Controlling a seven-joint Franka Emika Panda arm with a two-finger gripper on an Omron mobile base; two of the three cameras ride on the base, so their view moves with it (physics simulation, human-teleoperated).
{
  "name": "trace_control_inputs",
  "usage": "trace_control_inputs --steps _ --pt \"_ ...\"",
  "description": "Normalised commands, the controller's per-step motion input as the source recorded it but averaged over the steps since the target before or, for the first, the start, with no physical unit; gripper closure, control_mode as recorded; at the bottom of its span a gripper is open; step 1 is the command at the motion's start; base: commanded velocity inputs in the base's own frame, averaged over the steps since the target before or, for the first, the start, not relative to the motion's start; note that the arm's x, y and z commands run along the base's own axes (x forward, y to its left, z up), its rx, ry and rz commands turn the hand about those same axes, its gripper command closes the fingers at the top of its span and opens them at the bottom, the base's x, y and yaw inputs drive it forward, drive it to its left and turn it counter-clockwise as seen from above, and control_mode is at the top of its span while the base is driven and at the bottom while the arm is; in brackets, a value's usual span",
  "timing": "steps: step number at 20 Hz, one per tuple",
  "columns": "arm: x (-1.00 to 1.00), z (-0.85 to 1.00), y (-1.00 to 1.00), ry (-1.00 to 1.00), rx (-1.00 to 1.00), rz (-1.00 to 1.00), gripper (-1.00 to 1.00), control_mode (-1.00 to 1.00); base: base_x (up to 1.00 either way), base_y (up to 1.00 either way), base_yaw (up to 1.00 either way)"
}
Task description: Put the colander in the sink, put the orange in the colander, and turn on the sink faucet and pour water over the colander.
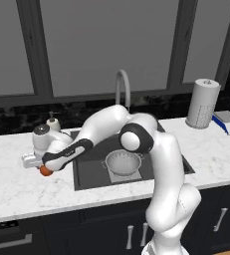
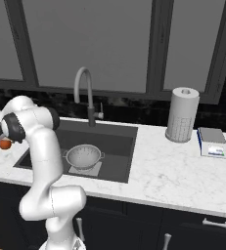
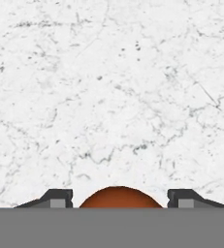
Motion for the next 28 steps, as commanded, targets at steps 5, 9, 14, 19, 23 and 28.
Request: trace_control_inputs --steps 5,9,14,19,23,28 --pt "0.00 0.00 0.00 0.00 0.00 0.00 1.00 -1.00 0.00 0.00 0.00" --pt "0.00 0.06 -0.14 0.00 0.00 0.00 1.00 -1.00 0.00 0.00 0.00" --pt "-0.04 0.15 -0.30 0.00 0.00 0.00 1.00 -1.00 0.00 0.00 0.00" --pt "-0.14 0.19 -0.49 0.00 0.00 0.00 1.00 -1.00 0.00 0.00 0.00" --pt "-0.20 0.18 -0.59 0.00 0.00 0.00 1.00 -1.00 0.00 0.00 0.00" --pt "-0.32 0.20 -0.65 0.00 0.00 0.00 1.00 -1.00 0.00 0.00 0.00"
